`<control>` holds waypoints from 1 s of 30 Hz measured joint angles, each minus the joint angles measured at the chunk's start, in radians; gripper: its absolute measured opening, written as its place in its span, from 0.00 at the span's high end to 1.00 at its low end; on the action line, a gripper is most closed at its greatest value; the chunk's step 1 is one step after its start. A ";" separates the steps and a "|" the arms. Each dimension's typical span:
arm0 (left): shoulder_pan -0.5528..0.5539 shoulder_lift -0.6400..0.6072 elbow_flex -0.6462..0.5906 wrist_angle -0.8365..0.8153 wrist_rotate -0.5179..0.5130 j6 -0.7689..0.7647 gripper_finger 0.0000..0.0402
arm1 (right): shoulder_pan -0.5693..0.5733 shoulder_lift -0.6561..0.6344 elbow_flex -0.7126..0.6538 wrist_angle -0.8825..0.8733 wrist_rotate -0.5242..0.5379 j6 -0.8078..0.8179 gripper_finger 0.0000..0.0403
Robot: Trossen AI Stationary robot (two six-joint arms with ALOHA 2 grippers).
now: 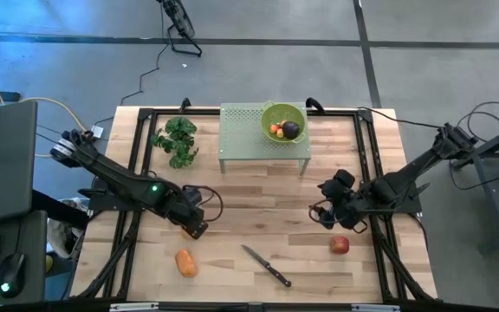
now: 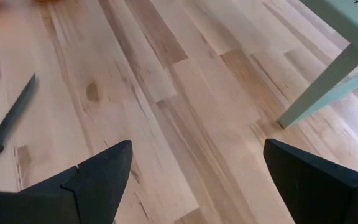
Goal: Pick & Place Fruit
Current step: Put the top potato into the green strainer bowl on the top shelf
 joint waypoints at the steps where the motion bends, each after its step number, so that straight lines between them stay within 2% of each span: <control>1: 0.000 0.011 0.000 0.000 0.000 0.002 0.40 | 0.002 0.000 0.000 0.006 0.010 0.000 0.12; 11: 0.001 0.030 0.000 0.008 -0.009 0.089 0.40 | 0.002 0.000 0.000 0.017 0.031 -0.025 0.12; 16: 0.001 0.030 0.000 -0.008 -0.068 0.080 0.40 | 0.002 0.000 0.000 0.018 0.031 -0.026 0.12; 20: 0.002 0.030 0.000 -0.088 -0.114 0.028 0.40 | 0.002 0.000 0.000 0.019 0.031 -0.026 0.12; 26: 0.001 0.030 -0.001 -0.282 -0.119 -0.064 0.40 | 0.002 0.000 0.000 0.019 0.029 -0.032 0.12; 30: 0.001 0.030 -0.001 -0.295 -0.100 -0.071 0.40 | 0.002 0.000 0.000 0.019 0.027 -0.034 0.12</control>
